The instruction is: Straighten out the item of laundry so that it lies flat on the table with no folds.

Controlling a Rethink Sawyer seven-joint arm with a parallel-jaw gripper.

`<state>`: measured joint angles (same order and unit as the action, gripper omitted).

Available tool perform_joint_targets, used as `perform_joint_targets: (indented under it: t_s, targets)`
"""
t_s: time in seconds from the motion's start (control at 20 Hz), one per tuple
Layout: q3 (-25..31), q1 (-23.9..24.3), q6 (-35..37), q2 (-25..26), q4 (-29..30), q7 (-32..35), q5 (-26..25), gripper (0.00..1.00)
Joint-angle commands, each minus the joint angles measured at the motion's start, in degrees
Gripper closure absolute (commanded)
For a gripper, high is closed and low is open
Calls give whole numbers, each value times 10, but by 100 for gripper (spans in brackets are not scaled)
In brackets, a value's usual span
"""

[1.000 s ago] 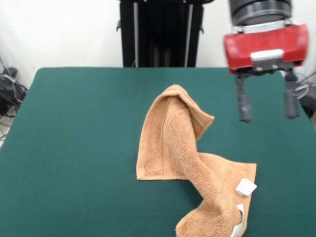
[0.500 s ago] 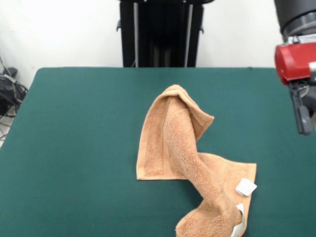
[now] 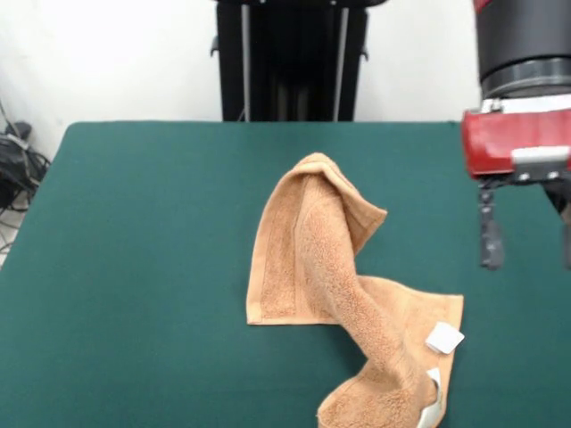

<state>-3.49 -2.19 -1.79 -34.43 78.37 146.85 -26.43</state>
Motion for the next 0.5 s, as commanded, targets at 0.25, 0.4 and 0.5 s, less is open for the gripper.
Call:
perform_joint_targets:
  t_s: [0.25,0.4,0.5]
  targets:
    - [15,21,110,25,23,7,17,0]
    - [5,12,132,29,16,12,21,0]
    - [4,11,140,33,11,10,21,0]
